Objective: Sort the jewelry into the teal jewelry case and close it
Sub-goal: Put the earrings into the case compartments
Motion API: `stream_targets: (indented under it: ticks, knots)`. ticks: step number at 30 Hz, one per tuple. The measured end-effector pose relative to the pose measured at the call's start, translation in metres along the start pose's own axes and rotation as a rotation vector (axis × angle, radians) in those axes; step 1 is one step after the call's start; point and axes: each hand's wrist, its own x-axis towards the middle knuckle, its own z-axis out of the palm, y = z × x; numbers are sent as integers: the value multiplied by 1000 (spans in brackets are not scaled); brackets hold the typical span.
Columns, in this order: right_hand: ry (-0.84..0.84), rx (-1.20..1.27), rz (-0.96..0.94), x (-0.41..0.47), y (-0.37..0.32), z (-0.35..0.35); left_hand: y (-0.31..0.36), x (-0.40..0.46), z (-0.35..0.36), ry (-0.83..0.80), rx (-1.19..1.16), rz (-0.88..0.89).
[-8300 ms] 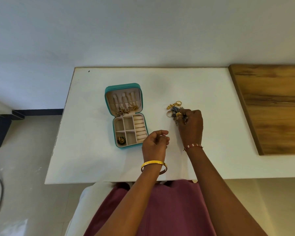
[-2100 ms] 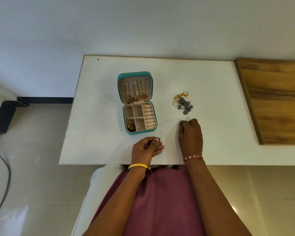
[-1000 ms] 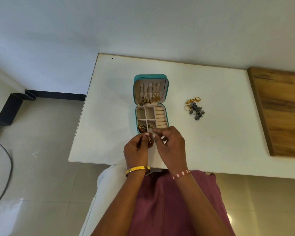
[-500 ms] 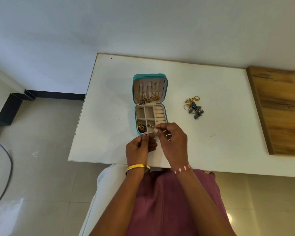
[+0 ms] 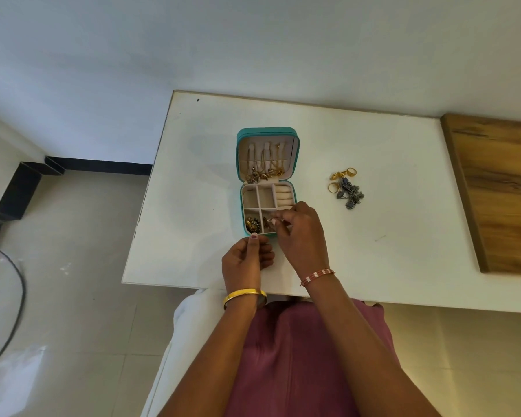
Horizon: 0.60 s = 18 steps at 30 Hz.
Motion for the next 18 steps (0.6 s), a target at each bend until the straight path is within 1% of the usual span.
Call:
stream_targets:
  ticks: [2,5,8,10,12,14,18]
  knots:
    - [61,62,27,0,7,-7,-1,-3,2,-27,37,22]
    - [203,96,87,1,28,-22,-2,-8,8,-83,47,27]
    - [318,95,216,4,54,-37,-3,-14,23,-168,49,34]
    - [355,87,310,8,72,-43,-4,-18,35,-215,59,35]
    - [375,70,350,13,85,-45,-5,-20,47,-245,63,32]
    - [373,63,323,19,91,-46,-6,-20,57,-265,69,17]
    - [265,-81,256,35,99,-44,-7,-19,63,-299,100,-35]
